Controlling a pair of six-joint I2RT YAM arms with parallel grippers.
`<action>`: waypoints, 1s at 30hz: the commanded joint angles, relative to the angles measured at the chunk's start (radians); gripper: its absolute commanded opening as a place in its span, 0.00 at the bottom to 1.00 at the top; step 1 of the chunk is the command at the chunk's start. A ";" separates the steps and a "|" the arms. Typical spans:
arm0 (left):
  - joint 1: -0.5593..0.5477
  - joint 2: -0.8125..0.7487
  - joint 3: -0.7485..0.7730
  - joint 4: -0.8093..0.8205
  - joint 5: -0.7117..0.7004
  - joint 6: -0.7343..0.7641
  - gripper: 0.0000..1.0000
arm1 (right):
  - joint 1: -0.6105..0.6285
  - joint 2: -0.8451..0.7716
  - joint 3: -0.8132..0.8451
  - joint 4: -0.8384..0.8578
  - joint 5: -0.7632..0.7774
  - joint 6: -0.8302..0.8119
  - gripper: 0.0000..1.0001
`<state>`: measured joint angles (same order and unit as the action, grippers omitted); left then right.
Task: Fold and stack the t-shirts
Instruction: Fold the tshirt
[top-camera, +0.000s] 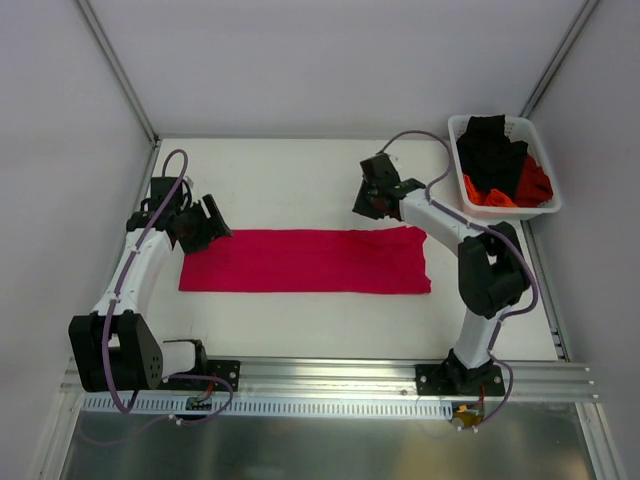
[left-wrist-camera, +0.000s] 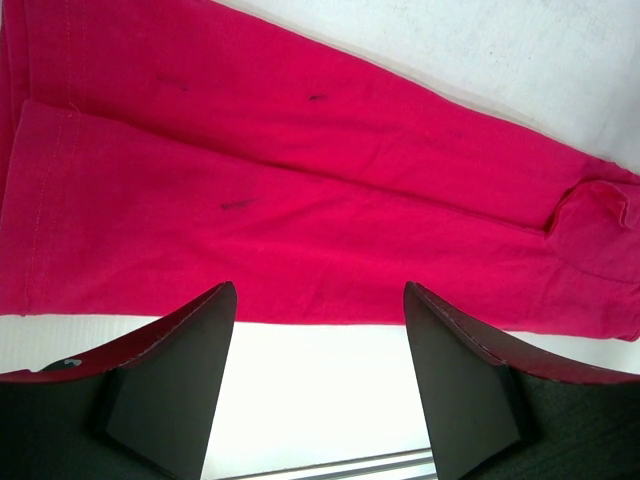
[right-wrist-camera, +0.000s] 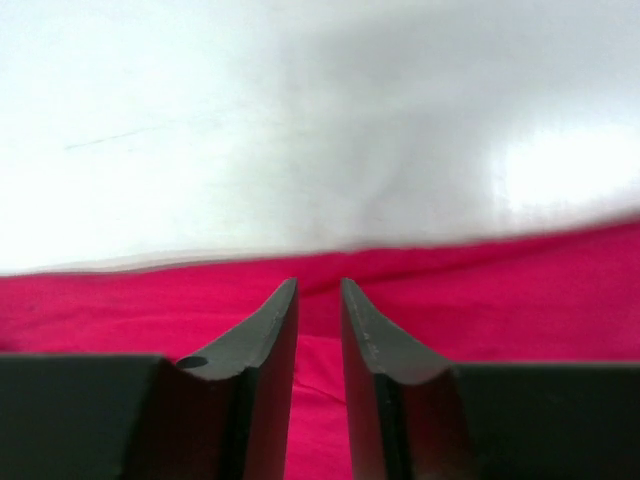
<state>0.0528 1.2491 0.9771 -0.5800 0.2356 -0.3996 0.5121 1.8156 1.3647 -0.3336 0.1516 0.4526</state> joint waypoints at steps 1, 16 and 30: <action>-0.005 0.001 0.026 0.014 0.025 0.005 0.68 | 0.014 0.075 0.068 0.011 0.003 -0.075 0.23; -0.005 -0.005 -0.003 0.028 0.039 0.018 0.68 | 0.146 0.106 -0.004 -0.048 -0.015 -0.074 0.11; -0.005 -0.025 -0.018 0.031 0.063 0.027 0.69 | 0.180 0.082 0.022 -0.119 -0.067 -0.060 0.07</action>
<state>0.0528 1.2499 0.9531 -0.5575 0.2630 -0.3988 0.6937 1.9396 1.3178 -0.3996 0.1177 0.3954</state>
